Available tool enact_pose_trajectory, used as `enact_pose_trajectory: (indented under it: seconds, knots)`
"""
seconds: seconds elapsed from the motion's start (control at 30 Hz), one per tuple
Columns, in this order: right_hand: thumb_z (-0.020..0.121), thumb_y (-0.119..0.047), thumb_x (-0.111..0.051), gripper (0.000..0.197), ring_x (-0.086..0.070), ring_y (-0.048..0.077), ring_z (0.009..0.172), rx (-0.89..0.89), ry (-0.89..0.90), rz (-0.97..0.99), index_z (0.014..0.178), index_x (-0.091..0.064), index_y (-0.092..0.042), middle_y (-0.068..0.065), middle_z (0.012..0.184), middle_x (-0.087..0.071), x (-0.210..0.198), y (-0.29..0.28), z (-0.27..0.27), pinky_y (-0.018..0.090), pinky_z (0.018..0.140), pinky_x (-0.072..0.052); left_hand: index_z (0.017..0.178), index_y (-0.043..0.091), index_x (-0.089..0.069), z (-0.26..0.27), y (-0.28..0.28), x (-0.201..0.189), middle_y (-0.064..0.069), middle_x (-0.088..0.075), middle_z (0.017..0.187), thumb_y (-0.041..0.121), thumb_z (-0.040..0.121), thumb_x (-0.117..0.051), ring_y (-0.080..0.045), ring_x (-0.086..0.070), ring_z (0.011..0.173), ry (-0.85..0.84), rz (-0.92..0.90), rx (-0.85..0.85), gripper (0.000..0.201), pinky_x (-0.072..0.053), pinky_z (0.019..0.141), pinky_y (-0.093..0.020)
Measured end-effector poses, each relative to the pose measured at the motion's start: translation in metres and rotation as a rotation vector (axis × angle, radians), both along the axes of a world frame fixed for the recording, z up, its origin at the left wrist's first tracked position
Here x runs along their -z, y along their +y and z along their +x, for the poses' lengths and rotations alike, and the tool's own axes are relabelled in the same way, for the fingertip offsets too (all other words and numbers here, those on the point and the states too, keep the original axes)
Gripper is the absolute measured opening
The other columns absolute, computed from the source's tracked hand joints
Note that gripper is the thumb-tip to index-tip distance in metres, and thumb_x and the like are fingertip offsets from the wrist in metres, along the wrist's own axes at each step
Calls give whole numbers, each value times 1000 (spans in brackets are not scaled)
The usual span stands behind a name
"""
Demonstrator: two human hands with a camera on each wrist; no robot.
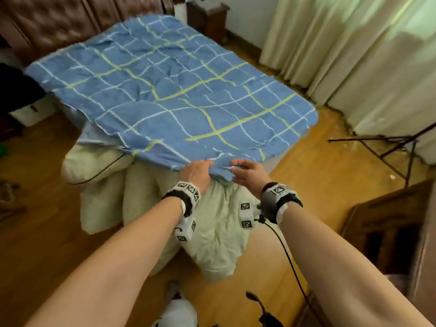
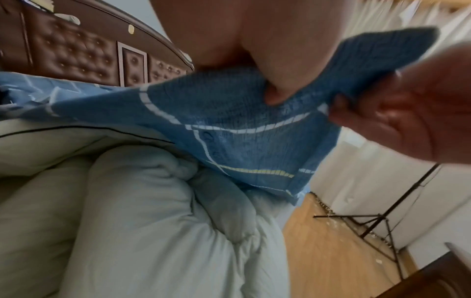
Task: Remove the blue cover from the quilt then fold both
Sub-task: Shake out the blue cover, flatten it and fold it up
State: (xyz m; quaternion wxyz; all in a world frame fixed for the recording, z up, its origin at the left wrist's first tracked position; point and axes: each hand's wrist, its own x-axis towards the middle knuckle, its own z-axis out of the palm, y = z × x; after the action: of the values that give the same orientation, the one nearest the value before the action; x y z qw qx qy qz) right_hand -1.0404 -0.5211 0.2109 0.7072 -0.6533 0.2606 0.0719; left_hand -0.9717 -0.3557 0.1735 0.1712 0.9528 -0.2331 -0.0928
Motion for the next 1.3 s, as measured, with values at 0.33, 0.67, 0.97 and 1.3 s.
enact_pose_trajectory:
  seconds: [0.33,0.67,0.97,1.3]
  knots:
    - [86,13,-64,17,-63,3,56,-48,180,-147,93,-63,-3,10,80,-64,35,21,-234,18,58,-56,109,24,-71,-193,9,-26,-4,-65,124,18,86,-46,-31,-58,113,135,328,275,33,-46,93,-36]
    - [88,17,-53,32,-58,20,72,199,259,120,110,-50,-7,16,84,-57,34,48,-348,36,92,-55,101,19,-74,-288,20,-45,-8,-69,113,15,80,-51,-33,-61,105,177,289,419,31,-47,82,-34]
    - [88,14,-56,40,-63,20,76,439,-131,9,126,-57,0,8,88,-61,-14,174,-212,25,65,-57,114,28,-68,-186,162,-87,-3,-67,121,22,92,-45,-28,-60,109,165,-26,242,32,-47,91,-34]
    - [85,7,-66,26,-65,21,81,357,-314,-218,109,-71,-2,15,92,-71,-81,367,8,33,80,-56,132,32,-49,-1,360,-137,12,-64,119,68,70,-68,-13,-62,107,105,-210,241,75,-49,91,-36]
